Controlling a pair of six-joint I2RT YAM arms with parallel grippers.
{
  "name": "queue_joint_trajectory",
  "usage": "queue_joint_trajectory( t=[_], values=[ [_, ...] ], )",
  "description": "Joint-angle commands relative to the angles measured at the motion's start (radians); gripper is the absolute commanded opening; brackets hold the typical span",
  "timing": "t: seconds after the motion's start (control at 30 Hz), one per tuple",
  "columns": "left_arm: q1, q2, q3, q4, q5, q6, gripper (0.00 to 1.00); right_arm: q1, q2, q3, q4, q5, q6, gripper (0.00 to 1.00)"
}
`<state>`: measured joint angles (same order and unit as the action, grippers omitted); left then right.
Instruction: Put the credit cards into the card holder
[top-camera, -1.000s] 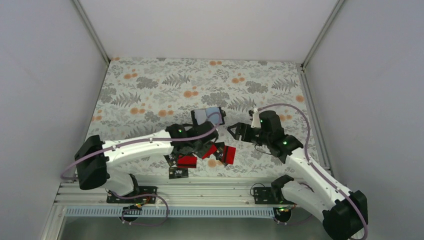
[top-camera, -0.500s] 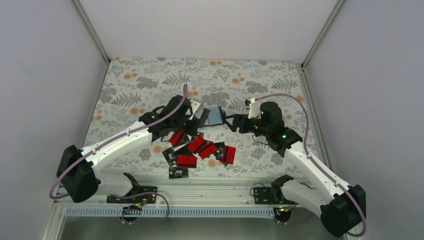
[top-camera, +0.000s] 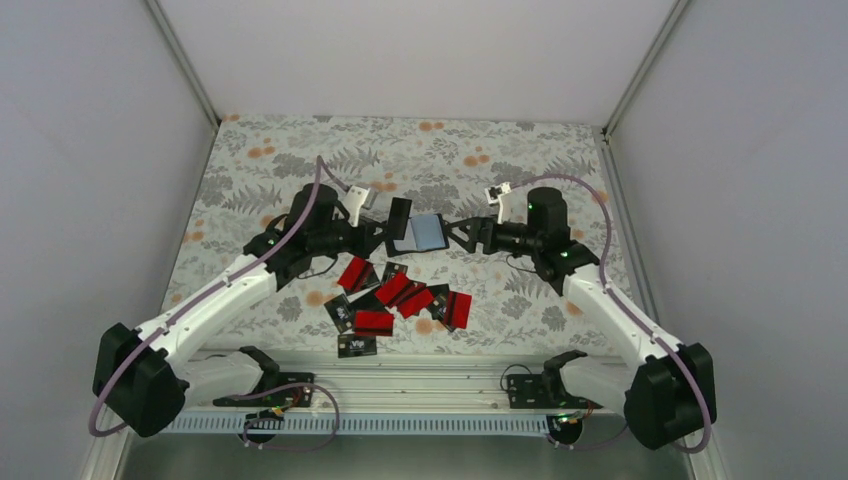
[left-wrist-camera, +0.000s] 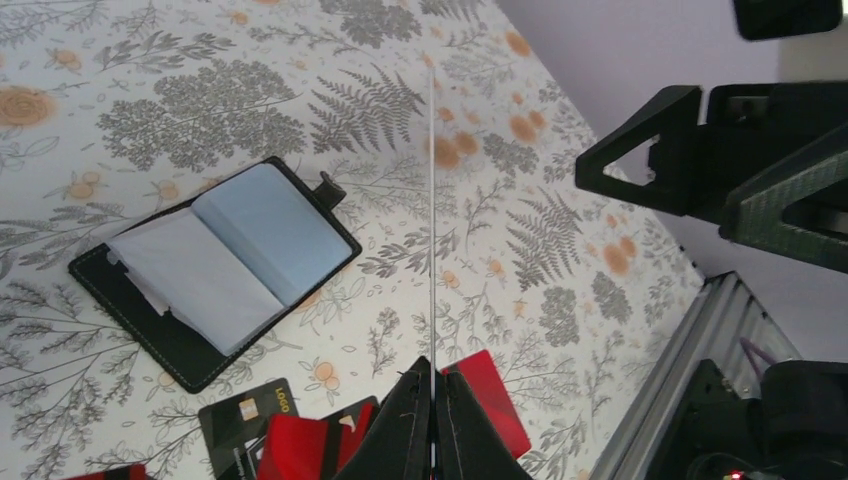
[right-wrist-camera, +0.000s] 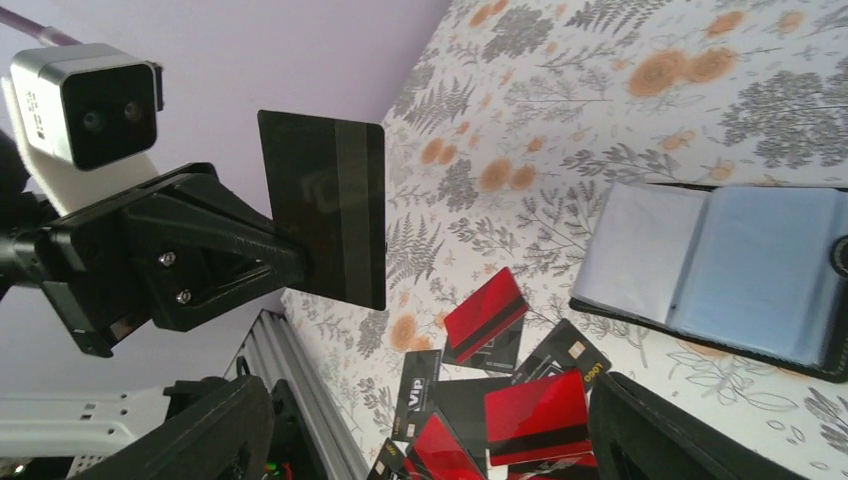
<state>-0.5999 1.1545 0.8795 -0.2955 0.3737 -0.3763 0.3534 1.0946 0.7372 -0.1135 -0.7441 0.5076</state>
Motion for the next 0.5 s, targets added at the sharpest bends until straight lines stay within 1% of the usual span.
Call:
queue_joint_trajectory(
  t=[0.0, 0.13, 0.3, 0.47],
  values=[
    [0.033, -0.031, -0.038, 0.086, 0.094, -0.042, 0.02, -0.019, 0.039, 0.023, 0.106, -0.117, -0.019, 0.80],
    [0.083, -0.052, -0.071, 0.170, 0.165, -0.097, 0.02, -0.031, 0.078, 0.033, 0.159, -0.178, -0.017, 0.80],
    [0.112, -0.044, -0.078, 0.258, 0.271, -0.138, 0.02, -0.050, 0.110, 0.017, 0.303, -0.313, 0.058, 0.78],
    [0.127, -0.040, -0.095, 0.381, 0.361, -0.204, 0.02, -0.049, 0.124, 0.038, 0.324, -0.391, 0.063, 0.75]
  ],
)
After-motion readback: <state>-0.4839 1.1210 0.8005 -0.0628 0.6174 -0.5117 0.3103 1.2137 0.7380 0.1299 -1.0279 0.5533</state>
